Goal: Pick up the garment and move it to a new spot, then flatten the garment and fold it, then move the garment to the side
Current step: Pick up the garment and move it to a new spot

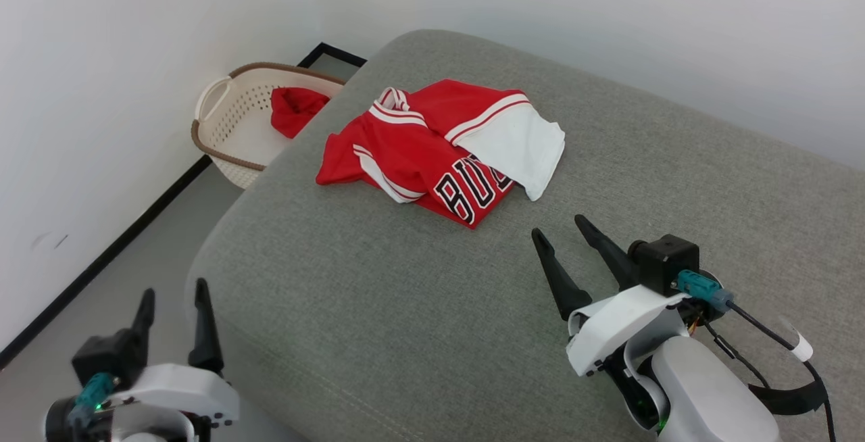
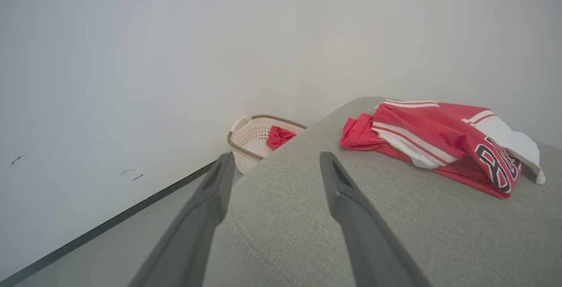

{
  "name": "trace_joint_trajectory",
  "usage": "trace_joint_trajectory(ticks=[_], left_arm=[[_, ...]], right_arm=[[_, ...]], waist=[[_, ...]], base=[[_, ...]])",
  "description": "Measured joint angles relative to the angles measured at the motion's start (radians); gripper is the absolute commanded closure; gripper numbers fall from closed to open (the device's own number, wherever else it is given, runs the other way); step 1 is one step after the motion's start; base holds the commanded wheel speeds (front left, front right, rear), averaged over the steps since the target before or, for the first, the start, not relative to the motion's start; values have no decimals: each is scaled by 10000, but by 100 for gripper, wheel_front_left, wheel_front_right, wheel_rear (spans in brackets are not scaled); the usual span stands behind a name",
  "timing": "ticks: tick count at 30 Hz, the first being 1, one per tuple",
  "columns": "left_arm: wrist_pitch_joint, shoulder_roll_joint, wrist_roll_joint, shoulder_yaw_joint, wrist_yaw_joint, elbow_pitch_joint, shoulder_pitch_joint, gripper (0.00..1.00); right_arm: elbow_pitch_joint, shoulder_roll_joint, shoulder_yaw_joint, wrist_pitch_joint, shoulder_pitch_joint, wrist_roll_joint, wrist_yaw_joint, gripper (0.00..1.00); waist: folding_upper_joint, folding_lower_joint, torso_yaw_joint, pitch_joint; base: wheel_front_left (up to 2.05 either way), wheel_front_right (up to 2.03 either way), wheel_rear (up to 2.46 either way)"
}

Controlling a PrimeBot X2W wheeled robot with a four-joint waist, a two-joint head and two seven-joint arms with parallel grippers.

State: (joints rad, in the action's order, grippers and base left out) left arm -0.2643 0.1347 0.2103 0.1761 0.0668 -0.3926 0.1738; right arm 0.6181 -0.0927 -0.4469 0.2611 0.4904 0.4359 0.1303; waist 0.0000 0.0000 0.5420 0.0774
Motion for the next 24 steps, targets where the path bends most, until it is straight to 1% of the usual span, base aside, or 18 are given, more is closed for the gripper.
trace_joint_trajectory(ticks=[3,5,11,14,17,18,20,22,24], left_arm=[[0,10,-86,-132,184,-153,121,0],[2,140,-117,-276,328,-263,325,0],[0,984,-17,-585,564,-602,1636,0],[0,1505,213,-819,608,-1011,2623,0],[0,2138,420,-1377,612,-1540,3645,0],[25,2313,752,-1567,614,-1783,4025,0],[84,2884,1062,-1994,637,-2251,4704,0],[221,3271,1977,-2130,635,-2794,5390,0],[343,3871,2215,-2533,648,-3329,5928,0]], right_arm=[[-157,-8,46,0,-11,29,0,0],[-291,-12,4,0,-34,-40,0,0],[-777,150,-157,0,-102,-372,0,0],[-961,222,-190,0,-90,-642,0,0],[-1122,305,-196,2,-40,-798,0,0],[-1187,330,-221,2,17,-846,0,0],[-1373,364,-311,2,179,-932,0,0],[-1540,384,-420,2,263,-1024,0,0],[-1732,393,-518,0,281,-1035,2,0]], waist=[[0,0,-35,15],[0,1,-102,18],[0,1,-697,52],[0,1,-1146,151],[0,1,-1670,334],[0,0,-1862,419],[0,1,-2259,620],[0,0,-2675,858],[0,0,-3105,1106]], base=[[0,0,0],[0,0,0],[0,0,0],[0,0,0],[0,0,0],[0,0,0],[0,0,0],[0,0,0],[0,0,0]])
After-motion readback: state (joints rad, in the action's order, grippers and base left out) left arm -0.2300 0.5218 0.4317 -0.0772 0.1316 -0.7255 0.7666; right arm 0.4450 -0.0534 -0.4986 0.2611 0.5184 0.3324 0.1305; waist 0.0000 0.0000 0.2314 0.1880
